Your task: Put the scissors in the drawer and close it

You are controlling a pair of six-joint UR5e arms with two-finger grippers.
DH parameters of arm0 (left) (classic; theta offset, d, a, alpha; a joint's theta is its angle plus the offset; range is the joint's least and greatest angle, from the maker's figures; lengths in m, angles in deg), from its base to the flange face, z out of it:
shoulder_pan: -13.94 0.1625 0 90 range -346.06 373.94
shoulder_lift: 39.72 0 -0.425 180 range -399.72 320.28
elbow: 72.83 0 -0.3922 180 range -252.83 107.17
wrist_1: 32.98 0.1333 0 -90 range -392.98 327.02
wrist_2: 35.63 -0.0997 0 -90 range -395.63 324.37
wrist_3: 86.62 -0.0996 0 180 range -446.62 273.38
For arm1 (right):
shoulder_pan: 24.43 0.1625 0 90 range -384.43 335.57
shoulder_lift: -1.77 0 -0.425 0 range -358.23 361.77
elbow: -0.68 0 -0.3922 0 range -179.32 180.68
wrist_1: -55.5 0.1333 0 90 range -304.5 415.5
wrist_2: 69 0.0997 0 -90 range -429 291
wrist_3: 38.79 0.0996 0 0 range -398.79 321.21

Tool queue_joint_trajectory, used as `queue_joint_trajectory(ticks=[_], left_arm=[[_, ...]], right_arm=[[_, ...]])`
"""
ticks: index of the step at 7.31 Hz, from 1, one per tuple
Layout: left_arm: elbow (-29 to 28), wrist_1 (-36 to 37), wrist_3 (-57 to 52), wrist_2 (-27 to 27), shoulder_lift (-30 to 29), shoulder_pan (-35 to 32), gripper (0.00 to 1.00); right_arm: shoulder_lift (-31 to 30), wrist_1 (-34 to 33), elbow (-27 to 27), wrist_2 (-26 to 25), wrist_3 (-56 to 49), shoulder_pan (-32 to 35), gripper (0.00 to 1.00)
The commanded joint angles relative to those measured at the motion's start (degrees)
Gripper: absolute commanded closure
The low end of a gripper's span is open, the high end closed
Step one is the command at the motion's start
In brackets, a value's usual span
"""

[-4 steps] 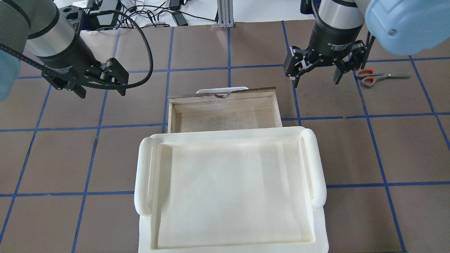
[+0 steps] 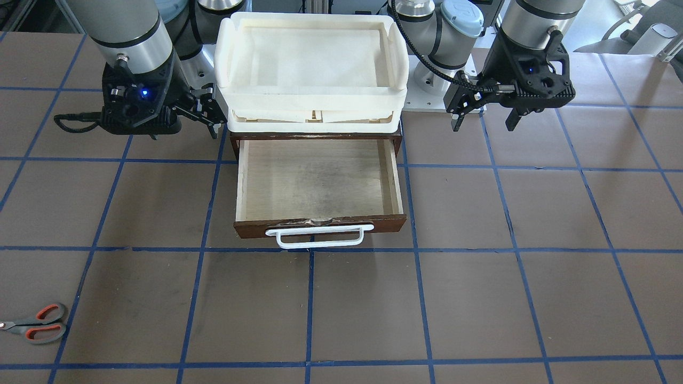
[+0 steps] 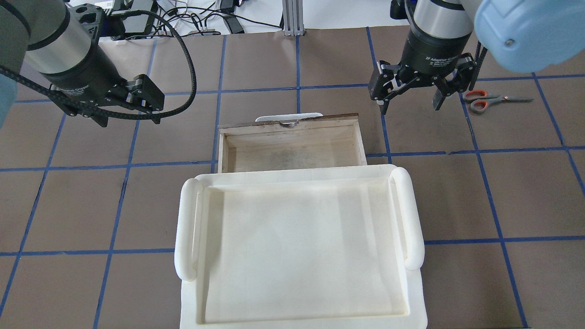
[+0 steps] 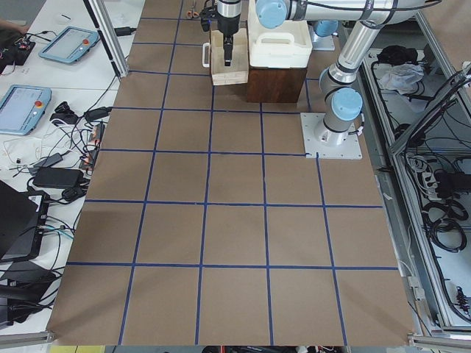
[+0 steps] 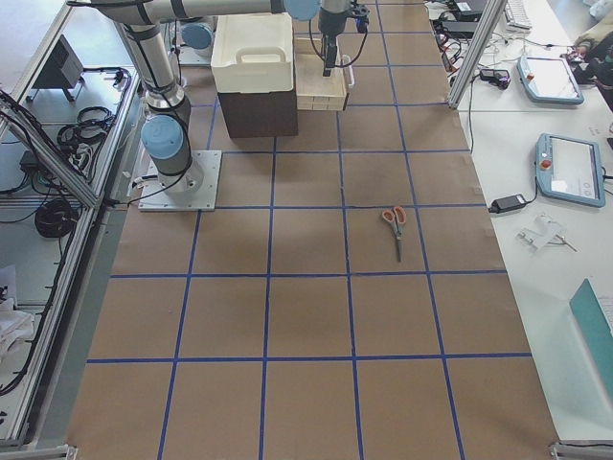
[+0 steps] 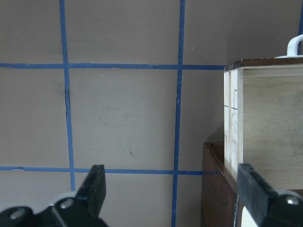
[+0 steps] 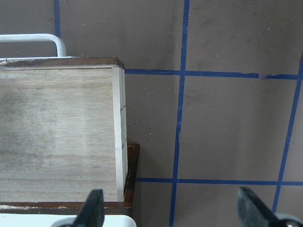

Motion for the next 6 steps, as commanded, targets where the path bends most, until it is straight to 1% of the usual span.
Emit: queue_joint_trajectory(ticks=[1,3,4,5,6], left_arm=[[0.0,0.1,0.0,0.0,-0.7,0.0,0.00],[0.0,0.2,-0.1,0.3,0.2,0.0,0.00],[0.0,0.0,0.0,0.1,-0.1,0.0,0.00],[0.0,0.1,-0.1,0.2,-0.1,0.0,0.00],[-0.1,0.2,-0.1,0.0,-0.2,0.0,0.00]], right_arm=[[0.1,0.0,0.0,0.0,-0.2,0.0,0.00],[0.3,0.0,0.0,0.2,-2.3,-0.5,0.00],[0.4,-0.1,0.0,0.2,-10.0,-0.9,0.00],[0.7,0.2,0.1,0.1,-12.7,-3.0,0.00],[0.7,0.5,0.1,0.2,-17.9,-6.7,0.00]])
